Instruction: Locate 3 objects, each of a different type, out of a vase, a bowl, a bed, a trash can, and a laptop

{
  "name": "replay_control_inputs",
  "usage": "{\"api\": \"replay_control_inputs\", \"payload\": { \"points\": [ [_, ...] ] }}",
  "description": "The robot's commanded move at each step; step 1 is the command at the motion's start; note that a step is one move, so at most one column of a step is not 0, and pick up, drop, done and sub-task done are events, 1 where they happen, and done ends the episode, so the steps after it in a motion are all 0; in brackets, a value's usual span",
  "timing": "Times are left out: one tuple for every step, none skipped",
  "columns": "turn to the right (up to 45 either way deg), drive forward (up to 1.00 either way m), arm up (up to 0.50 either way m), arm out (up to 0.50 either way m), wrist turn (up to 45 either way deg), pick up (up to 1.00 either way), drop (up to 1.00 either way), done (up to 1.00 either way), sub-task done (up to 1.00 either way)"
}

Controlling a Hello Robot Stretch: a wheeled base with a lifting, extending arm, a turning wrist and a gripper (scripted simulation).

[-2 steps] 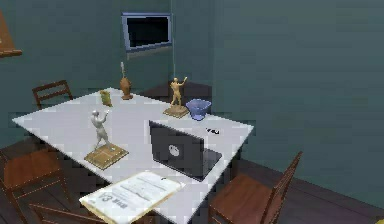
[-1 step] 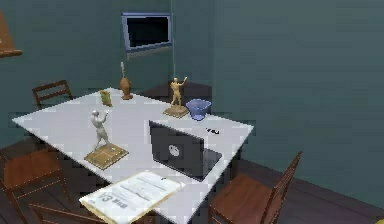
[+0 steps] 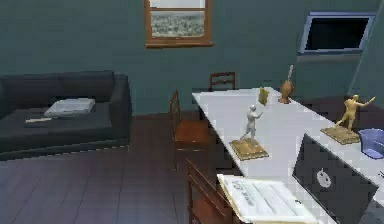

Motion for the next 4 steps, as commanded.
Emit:
{"api": "replay_control_inputs", "payload": {
  "points": [
    [-45.0, 0.00, 0.00, 0.00, 0.0, 0.00, 0.00, 0.00, 0.00],
    [-45.0, 0.00, 0.00, 0.00, 0.0, 0.00, 0.00, 0.00, 0.00],
    [-21.0, 0.00, 0.00, 0.00, 0.0, 0.00, 0.00, 0.00, 0.00],
    [0.0, 1.00, 0.00, 0.00, 0.0, 0.00, 0.00, 0.00, 0.00]
  ]
}}
